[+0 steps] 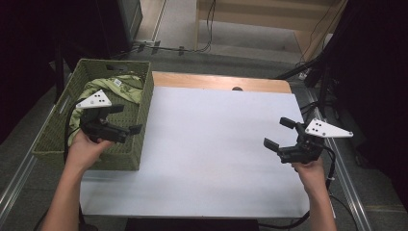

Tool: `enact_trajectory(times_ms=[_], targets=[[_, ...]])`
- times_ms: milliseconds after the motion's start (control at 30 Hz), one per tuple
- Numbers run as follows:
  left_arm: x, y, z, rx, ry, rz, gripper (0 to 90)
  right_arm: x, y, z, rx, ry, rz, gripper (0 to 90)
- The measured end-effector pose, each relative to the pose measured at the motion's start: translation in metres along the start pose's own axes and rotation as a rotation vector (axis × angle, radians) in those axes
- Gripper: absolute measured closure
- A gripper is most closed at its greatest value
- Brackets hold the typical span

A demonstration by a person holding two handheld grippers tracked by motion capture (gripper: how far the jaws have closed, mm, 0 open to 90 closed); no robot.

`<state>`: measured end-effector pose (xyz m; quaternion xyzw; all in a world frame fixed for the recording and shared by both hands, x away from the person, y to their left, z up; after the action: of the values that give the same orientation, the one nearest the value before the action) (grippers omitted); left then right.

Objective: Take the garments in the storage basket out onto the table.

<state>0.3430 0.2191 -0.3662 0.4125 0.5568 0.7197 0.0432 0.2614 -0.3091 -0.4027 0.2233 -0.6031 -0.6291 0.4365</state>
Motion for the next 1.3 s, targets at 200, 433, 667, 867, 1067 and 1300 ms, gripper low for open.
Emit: enact_trajectory(times_ms=[200, 433, 667, 867, 1067, 1300], targets=[[-0.002, 0.010, 0.026, 0.045, 0.056, 0.027, 0.0, -0.002, -0.001, -0.001, 0.002, 0.003, 0.012, 0.0], [-0.009, 0.009, 0.052, 0.105, 0.112, 0.072, 0.0, -0.002, -0.001, -0.001, 0.003, 0.004, 0.015, 0.0], [-0.021, 0.005, 0.076, 0.137, 0.201, 0.134, 0.0, -0.001, -0.001, -0.003, 0.001, 0.002, 0.014, 0.0], [-0.030, 0.005, 0.093, 0.155, 0.284, 0.198, 0.0, -0.002, -0.001, -0.003, 0.002, 0.000, 0.020, 0.0], [-0.040, 0.007, 0.114, 0.167, 0.351, 0.267, 0.0, -0.005, -0.002, -0.003, 0.001, 0.000, 0.029, 0.0], [-0.054, 0.001, 0.136, 0.190, 0.459, 0.390, 0.0, -0.006, -0.002, -0.003, -0.001, 0.001, 0.035, 0.0]])
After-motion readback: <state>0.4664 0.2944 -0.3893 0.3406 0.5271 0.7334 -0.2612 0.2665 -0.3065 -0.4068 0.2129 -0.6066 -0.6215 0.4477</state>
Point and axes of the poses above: each handheld gripper's, and its own axes: x roughly backward along the jaws, y roughly out of its top, z roughly to its left, the point moved 1 cm from there along -x, roughly forward along the jaws, and after that the axes turned 12 degrees about y, right-handed, at the moved point
